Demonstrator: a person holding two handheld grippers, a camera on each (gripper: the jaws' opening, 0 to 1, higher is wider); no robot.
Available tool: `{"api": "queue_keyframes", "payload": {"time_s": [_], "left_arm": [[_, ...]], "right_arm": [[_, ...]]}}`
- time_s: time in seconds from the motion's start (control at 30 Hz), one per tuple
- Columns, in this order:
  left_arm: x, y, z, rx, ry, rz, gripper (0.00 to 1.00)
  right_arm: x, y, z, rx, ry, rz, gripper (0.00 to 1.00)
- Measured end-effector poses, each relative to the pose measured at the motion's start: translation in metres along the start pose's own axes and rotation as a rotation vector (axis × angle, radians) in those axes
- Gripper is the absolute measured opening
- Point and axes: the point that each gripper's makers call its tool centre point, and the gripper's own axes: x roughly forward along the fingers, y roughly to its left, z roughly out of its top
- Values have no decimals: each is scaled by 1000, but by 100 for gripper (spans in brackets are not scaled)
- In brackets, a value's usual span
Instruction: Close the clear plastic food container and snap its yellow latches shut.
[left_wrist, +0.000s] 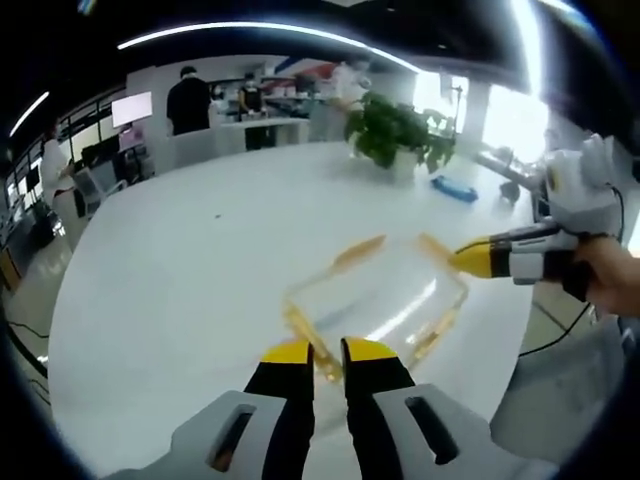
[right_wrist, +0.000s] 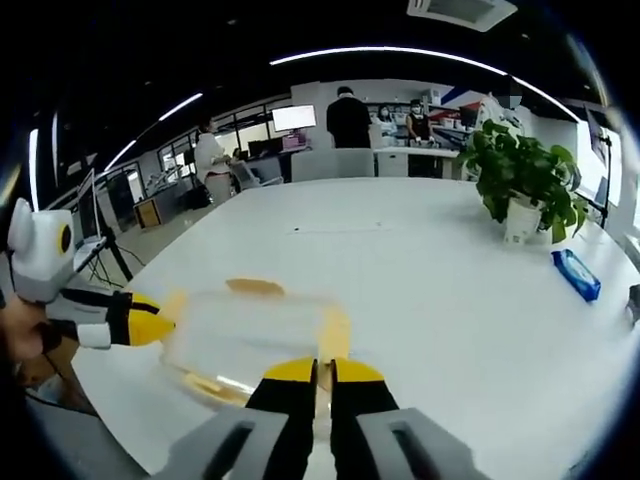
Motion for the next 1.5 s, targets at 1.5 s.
{"api": "queue_keyframes", "payload": {"time_s": [1.5], "left_arm": [[16,4,-15,-75,33,0,7]], "right_arm": [[14,-7,-11,-5,32,-11,1]]}}
